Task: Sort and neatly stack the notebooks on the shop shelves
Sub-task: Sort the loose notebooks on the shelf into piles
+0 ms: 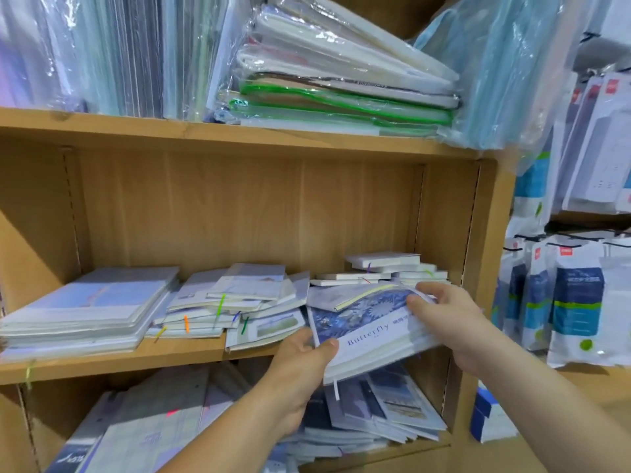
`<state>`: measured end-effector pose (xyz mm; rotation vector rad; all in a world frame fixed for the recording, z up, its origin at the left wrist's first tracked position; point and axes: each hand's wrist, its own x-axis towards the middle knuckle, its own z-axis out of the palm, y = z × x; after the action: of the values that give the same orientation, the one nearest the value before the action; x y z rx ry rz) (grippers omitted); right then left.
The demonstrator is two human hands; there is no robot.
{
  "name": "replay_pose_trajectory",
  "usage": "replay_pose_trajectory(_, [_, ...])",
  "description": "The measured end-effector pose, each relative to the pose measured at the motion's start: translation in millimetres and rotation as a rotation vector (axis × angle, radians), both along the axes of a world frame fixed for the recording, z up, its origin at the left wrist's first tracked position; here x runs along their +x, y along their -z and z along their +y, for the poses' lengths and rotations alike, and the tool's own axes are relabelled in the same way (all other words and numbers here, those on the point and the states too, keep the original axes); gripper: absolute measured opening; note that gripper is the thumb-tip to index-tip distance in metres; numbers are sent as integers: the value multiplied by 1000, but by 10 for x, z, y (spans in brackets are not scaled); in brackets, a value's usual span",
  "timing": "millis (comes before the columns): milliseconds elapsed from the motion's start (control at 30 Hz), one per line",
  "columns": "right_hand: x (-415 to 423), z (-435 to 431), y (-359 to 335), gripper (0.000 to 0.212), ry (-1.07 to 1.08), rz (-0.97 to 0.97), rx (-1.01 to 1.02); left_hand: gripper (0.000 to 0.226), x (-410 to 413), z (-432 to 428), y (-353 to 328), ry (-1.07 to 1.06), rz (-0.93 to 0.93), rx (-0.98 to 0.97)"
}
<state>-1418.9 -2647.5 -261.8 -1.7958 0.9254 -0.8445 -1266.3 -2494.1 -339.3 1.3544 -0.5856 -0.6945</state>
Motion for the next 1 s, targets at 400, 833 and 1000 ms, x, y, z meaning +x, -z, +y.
replay_pose_trajectory(400, [-75,346,-870,45,15,-52,-401,23,-168,204,-321,136,-69,-210])
replay_pose_trajectory(833, [-1340,300,126,39,295,-323,-159,48,-774,-175,-157,342,-274,-117])
replay_pose_trajectory(1000, [-1601,412,392,39,463,-396,-237,52,-802,-125,-136,435,-415,-137])
